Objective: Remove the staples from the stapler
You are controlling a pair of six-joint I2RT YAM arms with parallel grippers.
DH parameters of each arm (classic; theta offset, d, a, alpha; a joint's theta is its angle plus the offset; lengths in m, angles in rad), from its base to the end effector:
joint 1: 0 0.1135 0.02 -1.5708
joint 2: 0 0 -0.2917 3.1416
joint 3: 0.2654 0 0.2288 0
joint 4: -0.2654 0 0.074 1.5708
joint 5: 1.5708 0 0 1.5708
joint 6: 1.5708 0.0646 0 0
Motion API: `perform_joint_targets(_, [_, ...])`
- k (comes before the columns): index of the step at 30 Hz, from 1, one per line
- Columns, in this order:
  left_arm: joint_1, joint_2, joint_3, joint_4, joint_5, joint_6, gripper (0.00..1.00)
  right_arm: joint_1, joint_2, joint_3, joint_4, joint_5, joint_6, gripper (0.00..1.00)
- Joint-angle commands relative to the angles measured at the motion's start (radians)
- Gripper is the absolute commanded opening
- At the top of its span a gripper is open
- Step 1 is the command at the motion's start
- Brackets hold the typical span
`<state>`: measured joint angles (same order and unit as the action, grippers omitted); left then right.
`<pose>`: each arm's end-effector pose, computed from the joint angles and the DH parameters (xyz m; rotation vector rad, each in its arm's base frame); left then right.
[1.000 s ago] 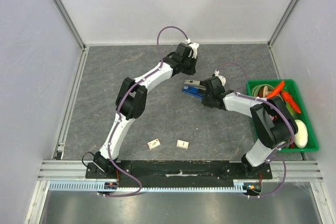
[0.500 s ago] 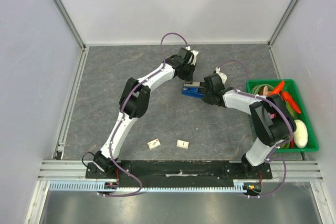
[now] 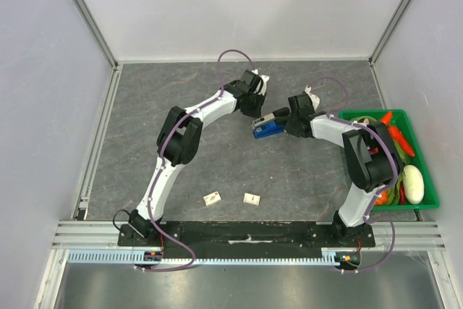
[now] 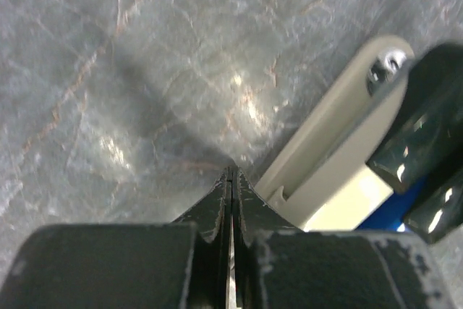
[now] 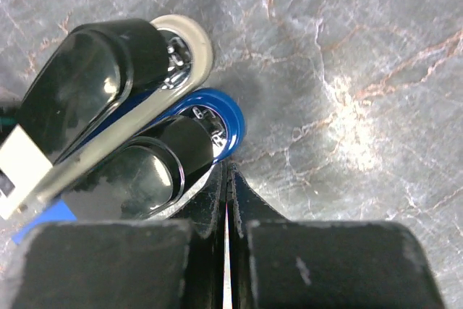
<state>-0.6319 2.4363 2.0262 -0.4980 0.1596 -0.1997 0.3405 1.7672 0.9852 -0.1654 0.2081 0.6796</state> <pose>0.4404 -0.3351 0.1610 0.6141 2.4709 -0.5399 0.3400 0.1063 0.1752 0.5038 2.4450 0.1651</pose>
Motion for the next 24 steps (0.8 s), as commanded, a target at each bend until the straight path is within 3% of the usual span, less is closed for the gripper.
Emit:
perform_joint_targets(1, [-0.022,-0.06,-0.148,-0.07,-0.012,-0.029,0.02,-0.012,0.046,0.088,-0.014,0.007,-0.034,0.0])
perform_joint_targets(12, [-0.045,-0.27,-0.513,0.084,-0.014,-0.087,0.02,-0.018,0.167,0.26,-0.08,-0.033,-0.094,0.0])
perform_joint_targets(17, [-0.048,-0.367,-0.612,0.099,-0.086,-0.098,0.02,-0.021,0.117,0.251,-0.114,0.003,-0.14,0.05])
perform_joint_targets(22, [-0.048,-0.48,-0.61,0.098,-0.123,-0.075,0.03,-0.043,-0.055,0.158,-0.125,0.059,-0.173,0.36])
perform_joint_targets(24, [-0.048,-0.514,-0.594,0.11,-0.115,-0.066,0.23,-0.043,-0.113,0.135,-0.144,0.073,-0.187,0.47])
